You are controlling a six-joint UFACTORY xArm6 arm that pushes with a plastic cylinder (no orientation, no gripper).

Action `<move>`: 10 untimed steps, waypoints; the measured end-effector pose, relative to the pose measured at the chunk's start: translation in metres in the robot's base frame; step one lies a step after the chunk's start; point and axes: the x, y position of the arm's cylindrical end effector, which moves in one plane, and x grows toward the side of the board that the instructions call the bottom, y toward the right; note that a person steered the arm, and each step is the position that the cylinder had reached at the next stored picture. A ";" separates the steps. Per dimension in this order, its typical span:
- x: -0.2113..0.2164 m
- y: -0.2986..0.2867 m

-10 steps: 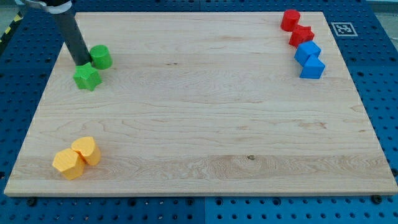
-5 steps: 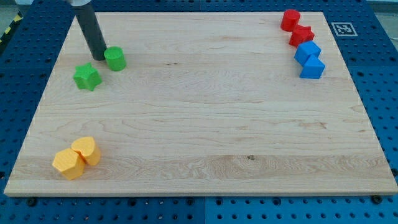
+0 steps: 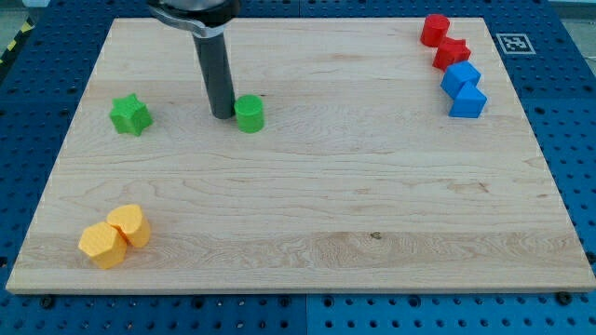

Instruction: Move the green circle to the bottom of the blue triangle

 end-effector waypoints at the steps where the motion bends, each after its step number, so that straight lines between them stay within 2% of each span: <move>1: 0.011 0.023; 4: 0.045 0.090; 6: 0.046 0.116; 10: 0.005 0.148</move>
